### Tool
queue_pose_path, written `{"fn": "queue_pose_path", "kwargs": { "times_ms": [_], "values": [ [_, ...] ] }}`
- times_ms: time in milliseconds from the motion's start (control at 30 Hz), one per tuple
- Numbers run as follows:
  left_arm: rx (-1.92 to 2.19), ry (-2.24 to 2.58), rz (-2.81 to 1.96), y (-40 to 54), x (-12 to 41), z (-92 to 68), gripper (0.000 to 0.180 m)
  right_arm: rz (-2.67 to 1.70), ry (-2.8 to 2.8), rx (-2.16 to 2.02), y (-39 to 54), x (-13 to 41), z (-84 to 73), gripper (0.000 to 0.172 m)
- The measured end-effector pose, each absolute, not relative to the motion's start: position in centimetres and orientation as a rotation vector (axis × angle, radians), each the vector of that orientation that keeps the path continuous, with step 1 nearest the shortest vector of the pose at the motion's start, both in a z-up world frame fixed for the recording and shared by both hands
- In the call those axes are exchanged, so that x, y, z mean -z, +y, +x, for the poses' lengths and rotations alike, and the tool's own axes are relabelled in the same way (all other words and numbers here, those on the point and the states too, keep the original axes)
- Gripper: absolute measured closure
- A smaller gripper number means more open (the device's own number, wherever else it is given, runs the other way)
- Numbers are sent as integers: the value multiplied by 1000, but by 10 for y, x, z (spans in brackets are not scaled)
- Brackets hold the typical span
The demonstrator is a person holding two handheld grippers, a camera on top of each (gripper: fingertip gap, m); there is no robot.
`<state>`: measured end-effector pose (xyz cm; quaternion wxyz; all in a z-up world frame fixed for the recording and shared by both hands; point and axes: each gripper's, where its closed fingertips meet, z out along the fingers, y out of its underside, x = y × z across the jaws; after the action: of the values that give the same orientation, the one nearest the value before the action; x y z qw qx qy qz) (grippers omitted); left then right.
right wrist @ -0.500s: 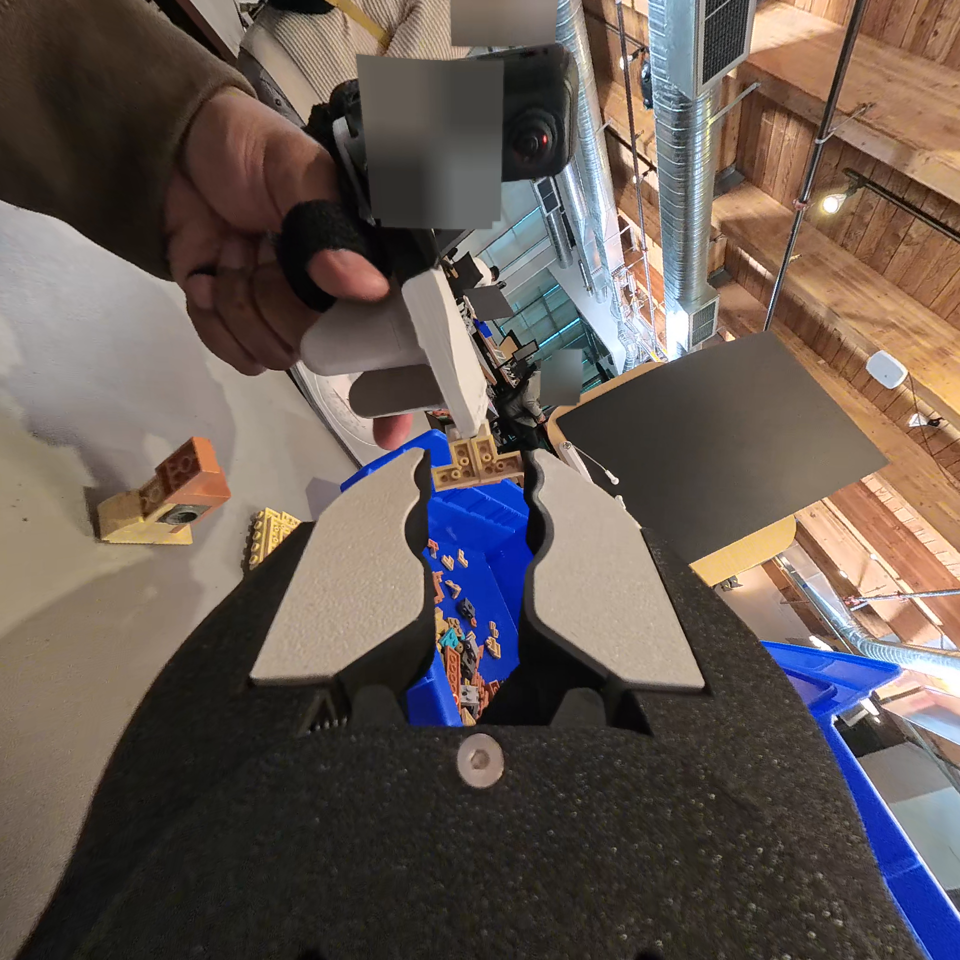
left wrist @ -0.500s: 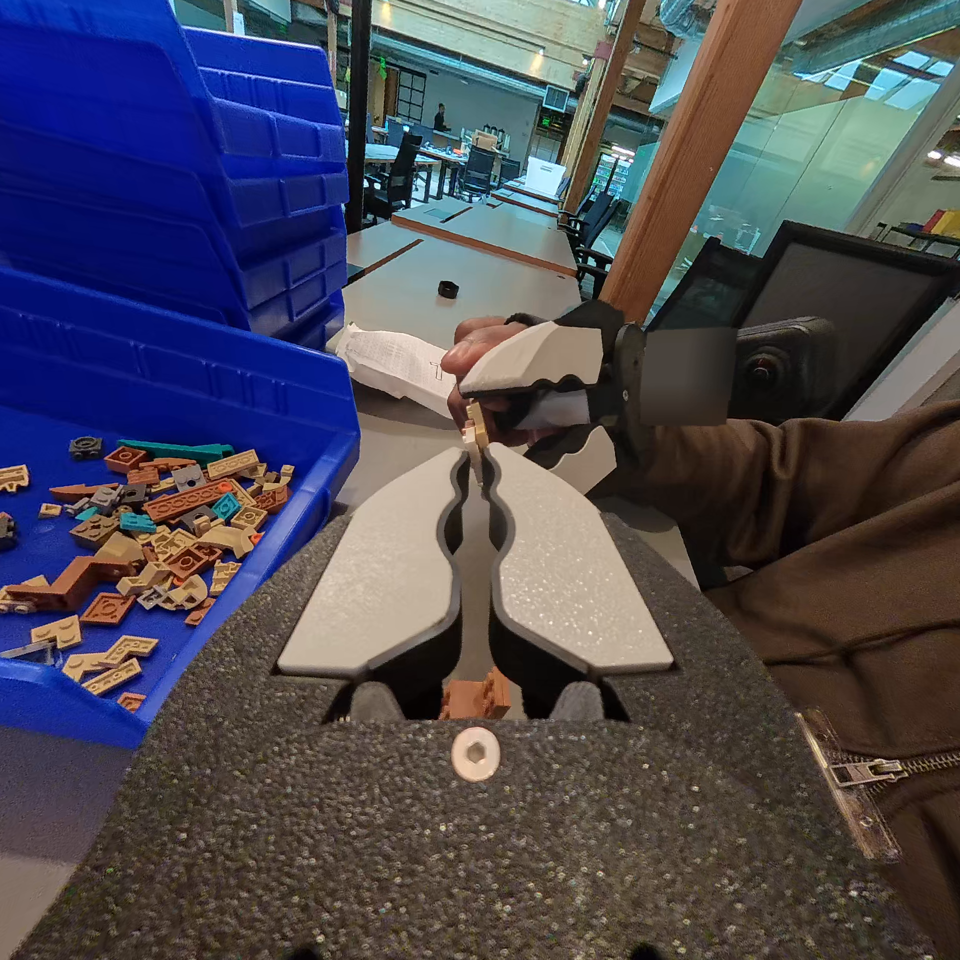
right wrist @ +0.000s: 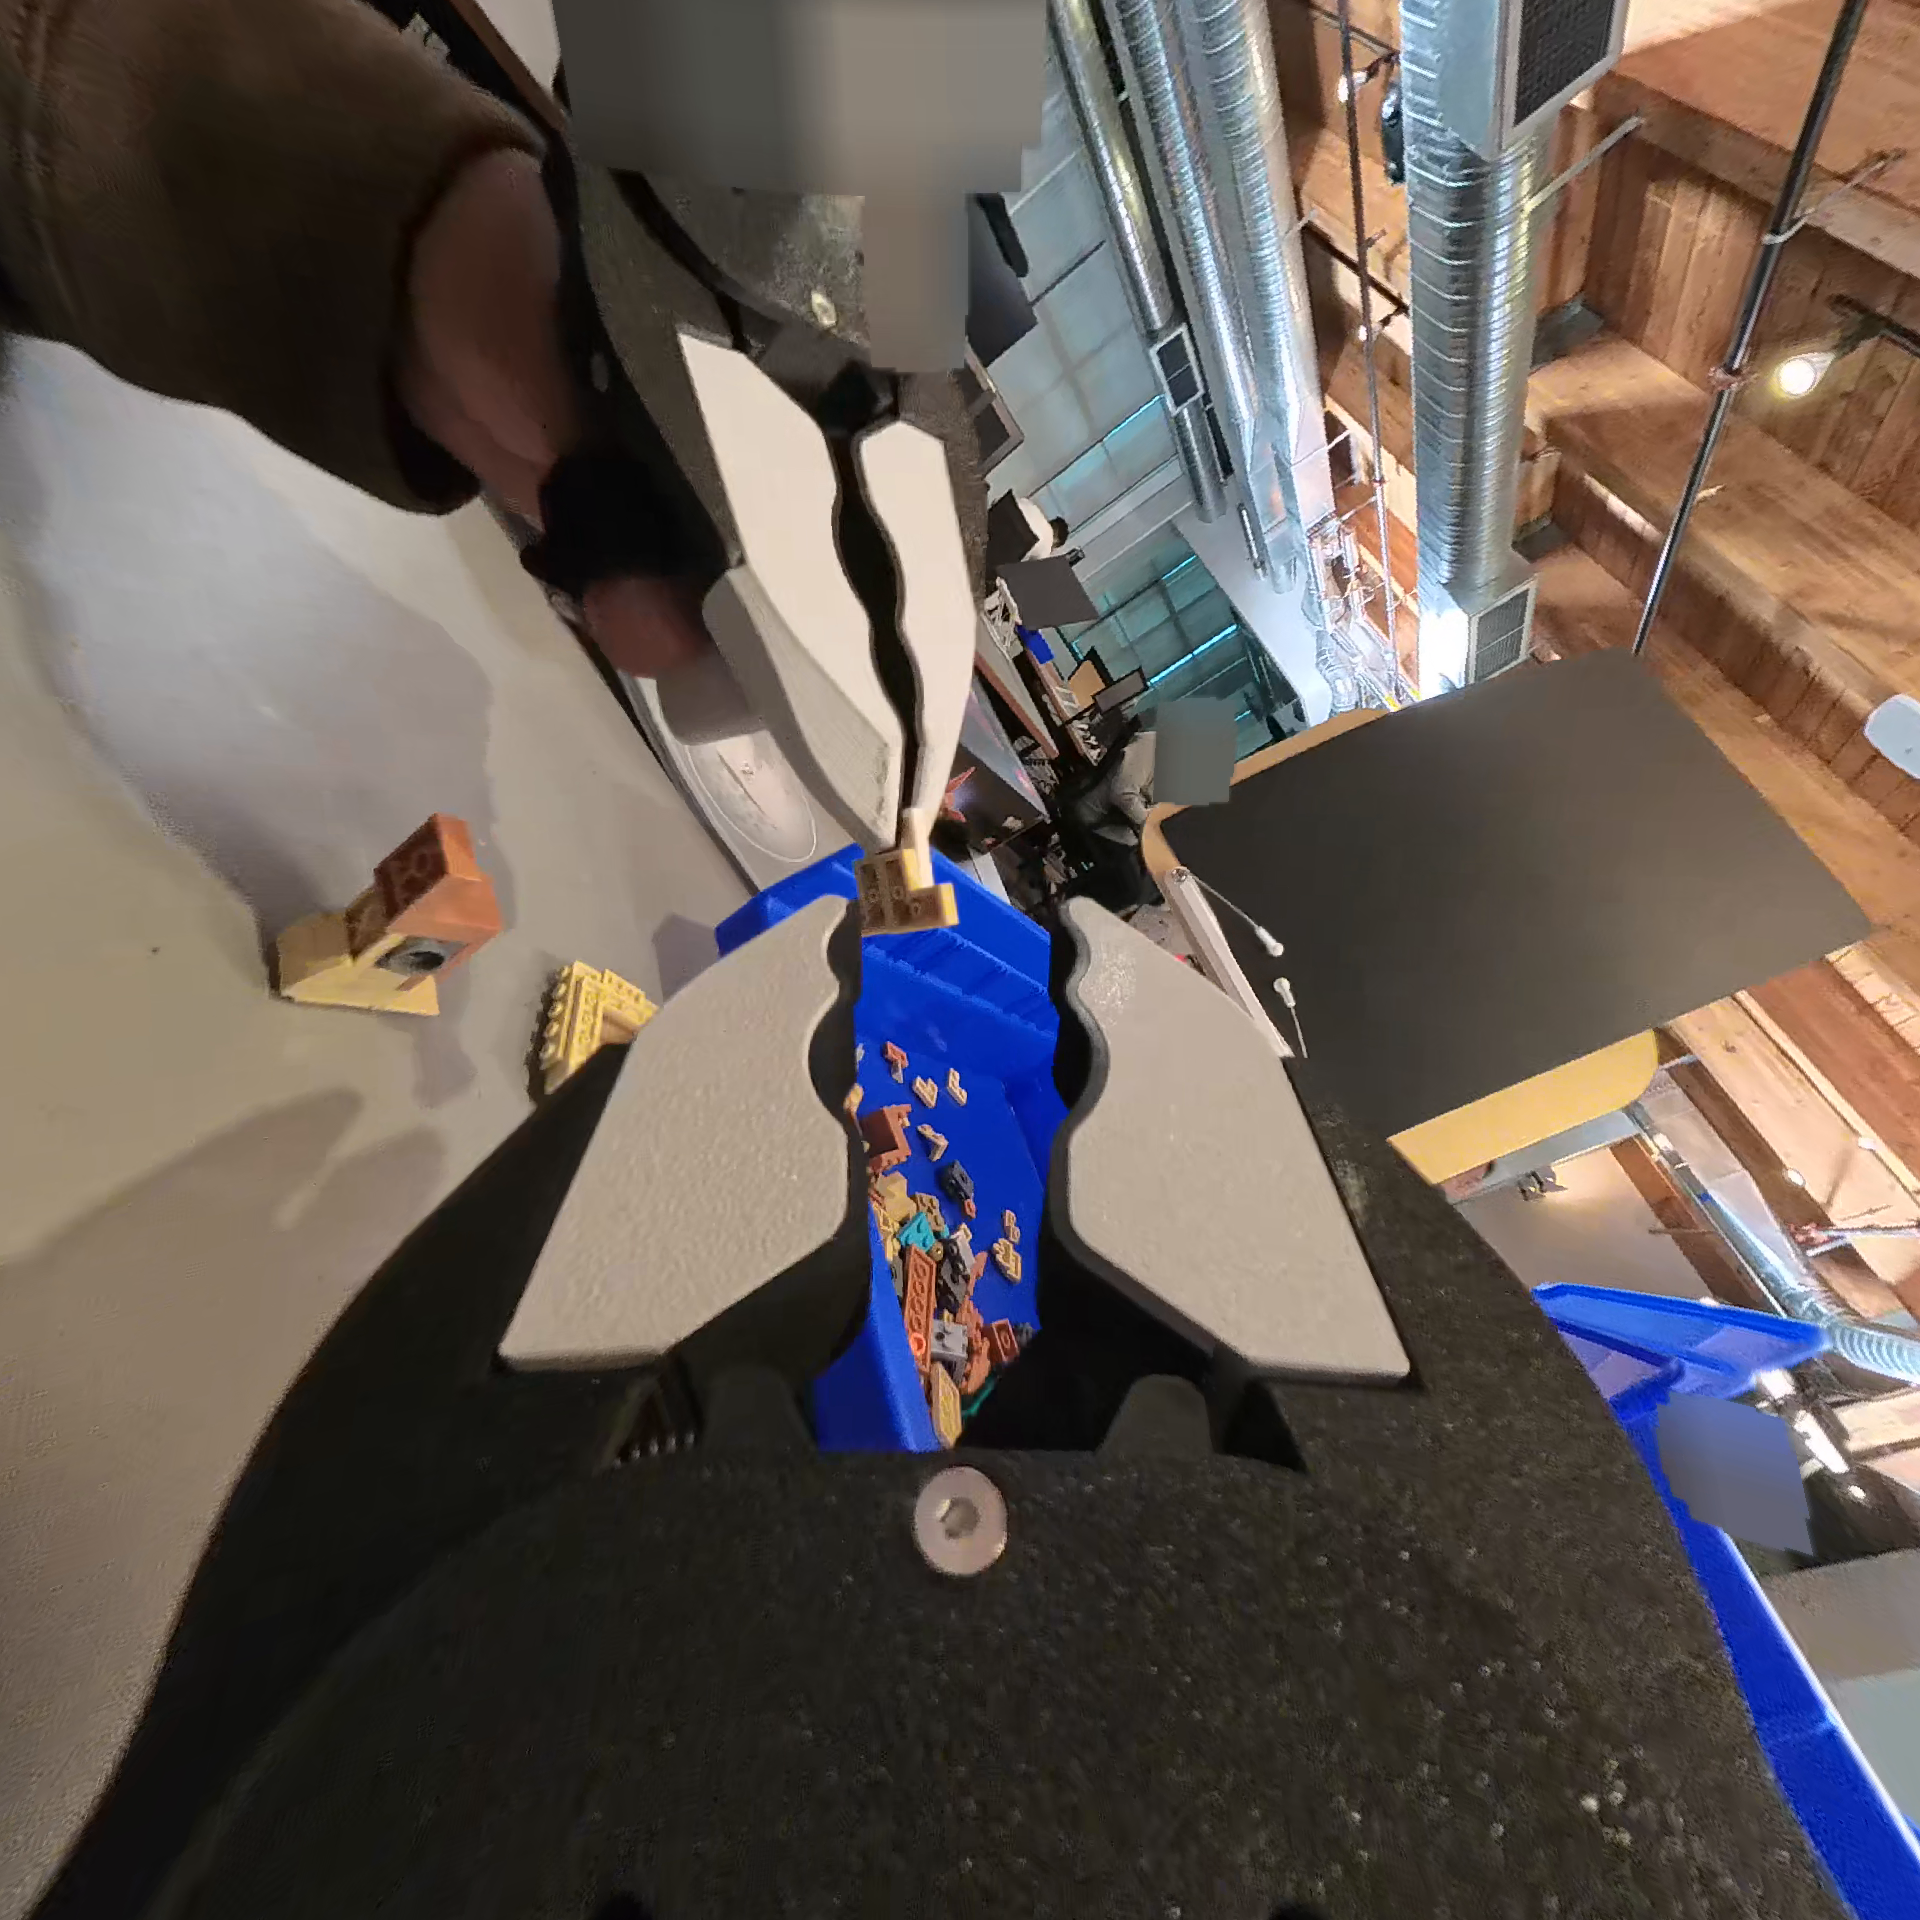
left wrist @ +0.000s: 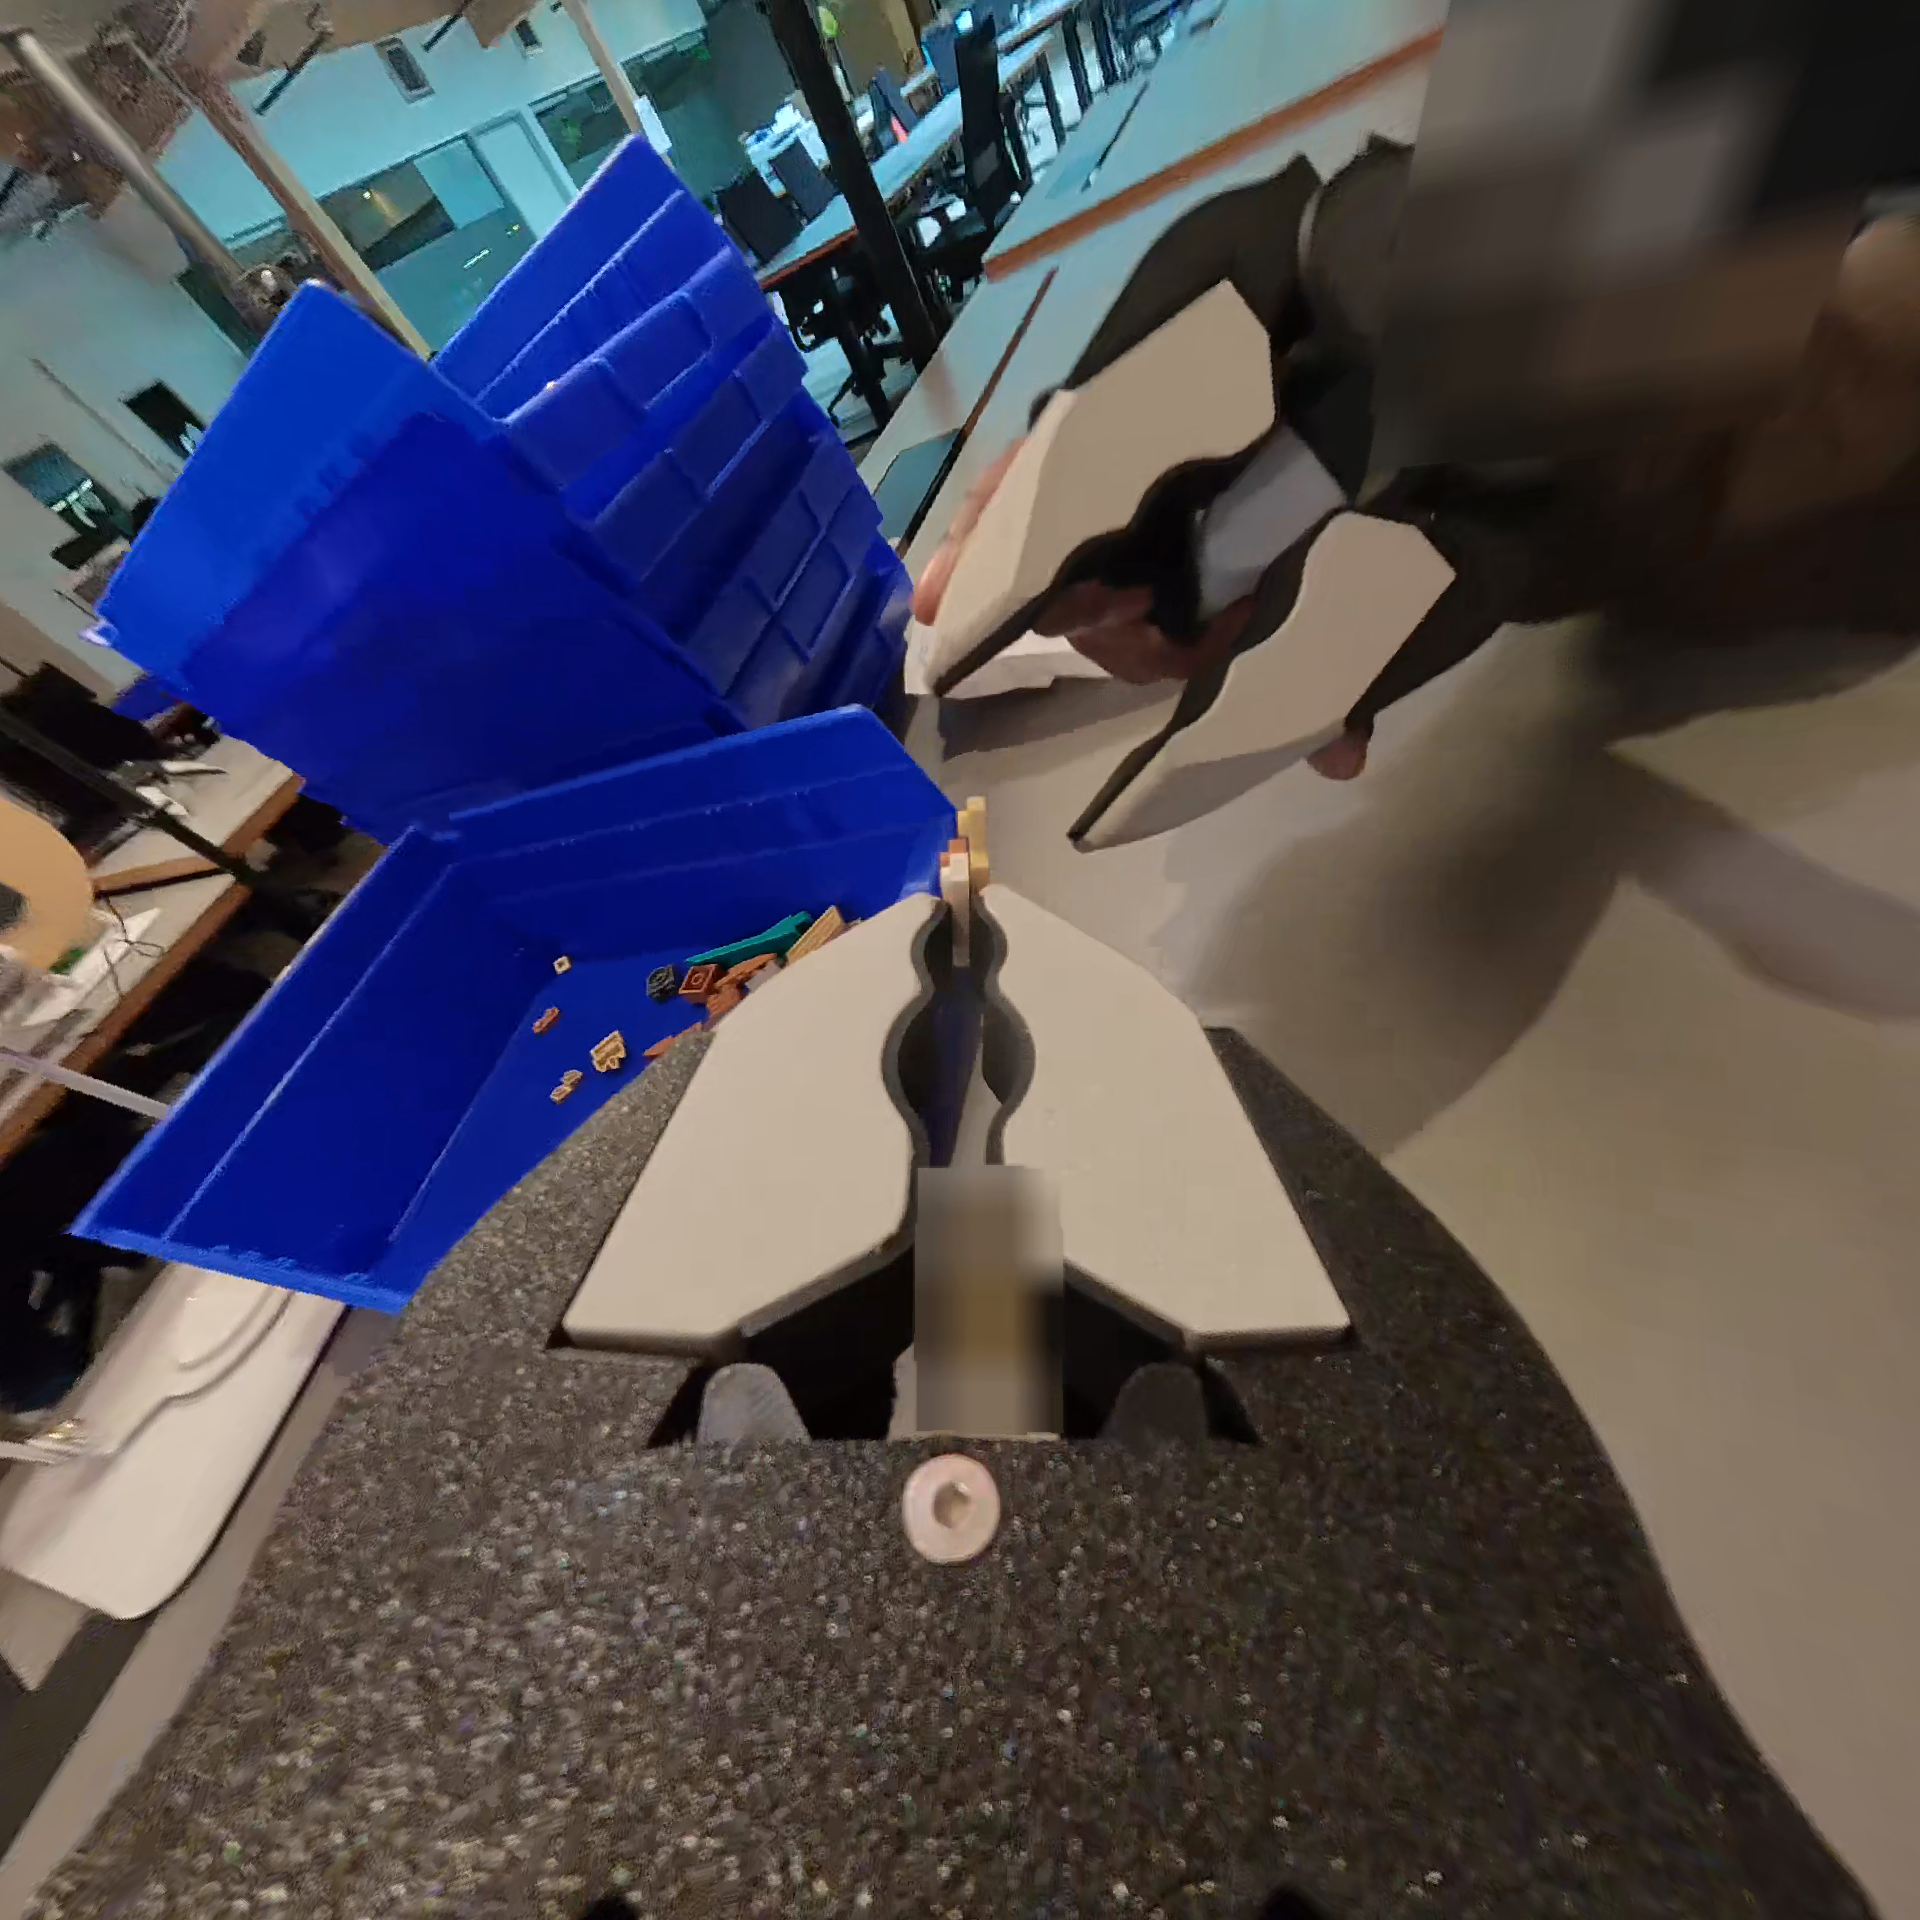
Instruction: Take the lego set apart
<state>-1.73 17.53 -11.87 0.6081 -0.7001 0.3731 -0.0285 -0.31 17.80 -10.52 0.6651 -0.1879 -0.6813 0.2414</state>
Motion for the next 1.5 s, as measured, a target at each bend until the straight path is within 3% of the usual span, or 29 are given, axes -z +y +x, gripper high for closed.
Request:
{"fn": "queue_pose_path", "kwargs": {
  "times_ms": [667, 1267, 1500],
  "values": [
    [-155, 1002, -1584, 178, 131, -13, 178, -386, -1608, -269, 183, 129, -15, 162],
    [176, 680, -1627, 182, 109, -29, 178, -349, -1484, -142, 193, 118, -16, 165],
    [614, 500, -1556, 172, 89, -29, 178, -301, -1449, -110, 188, 114, -14, 165]
  ]
}}
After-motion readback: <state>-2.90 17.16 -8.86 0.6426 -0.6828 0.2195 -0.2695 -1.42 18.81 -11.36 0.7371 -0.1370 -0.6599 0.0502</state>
